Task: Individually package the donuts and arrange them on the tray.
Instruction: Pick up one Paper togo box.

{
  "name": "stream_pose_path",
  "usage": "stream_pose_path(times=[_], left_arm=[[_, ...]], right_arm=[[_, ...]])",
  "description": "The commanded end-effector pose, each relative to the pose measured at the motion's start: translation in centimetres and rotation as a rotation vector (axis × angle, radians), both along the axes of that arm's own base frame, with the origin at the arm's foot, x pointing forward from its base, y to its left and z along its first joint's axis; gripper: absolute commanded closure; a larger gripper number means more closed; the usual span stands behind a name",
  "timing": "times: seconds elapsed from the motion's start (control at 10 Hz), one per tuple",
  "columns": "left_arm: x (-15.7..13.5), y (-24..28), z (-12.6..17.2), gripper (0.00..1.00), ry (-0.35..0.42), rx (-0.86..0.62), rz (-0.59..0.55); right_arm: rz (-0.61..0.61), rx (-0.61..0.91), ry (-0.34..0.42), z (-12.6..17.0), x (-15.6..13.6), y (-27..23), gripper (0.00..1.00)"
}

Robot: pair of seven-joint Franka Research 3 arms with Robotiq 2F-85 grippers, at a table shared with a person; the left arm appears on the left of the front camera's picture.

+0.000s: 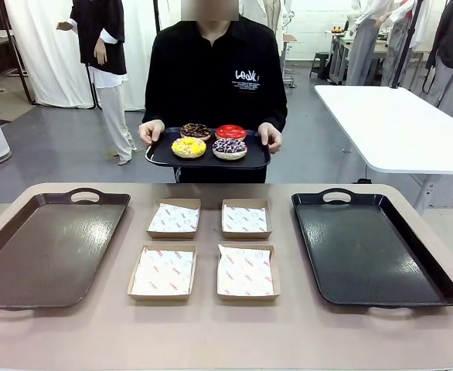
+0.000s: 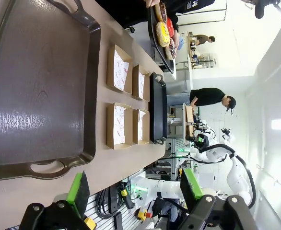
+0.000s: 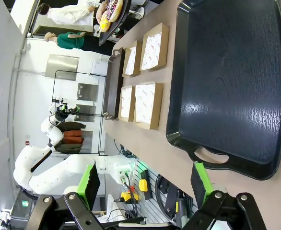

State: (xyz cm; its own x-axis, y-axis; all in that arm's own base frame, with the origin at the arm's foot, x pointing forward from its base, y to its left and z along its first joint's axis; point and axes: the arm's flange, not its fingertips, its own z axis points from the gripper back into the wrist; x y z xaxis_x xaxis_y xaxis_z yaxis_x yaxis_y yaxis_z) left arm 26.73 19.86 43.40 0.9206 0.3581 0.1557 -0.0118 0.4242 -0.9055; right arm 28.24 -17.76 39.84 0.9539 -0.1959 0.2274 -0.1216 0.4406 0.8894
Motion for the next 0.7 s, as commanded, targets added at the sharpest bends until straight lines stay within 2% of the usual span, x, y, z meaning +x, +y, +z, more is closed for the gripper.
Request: stream_pose_path(times=[0.0, 0.6], left_arm=[[0.04, 0.02, -0.03, 0.0, -0.003, -0.015, 0.01], [0.04, 0.02, -0.03, 0.0, -0.003, -0.015, 0.01]], right_arm=[[-0.005, 0.002, -0.002, -0.11, 0.02, -0.08, 0.0], [-0.005, 0.002, -0.002, -0.11, 0.02, -0.08, 0.0]])
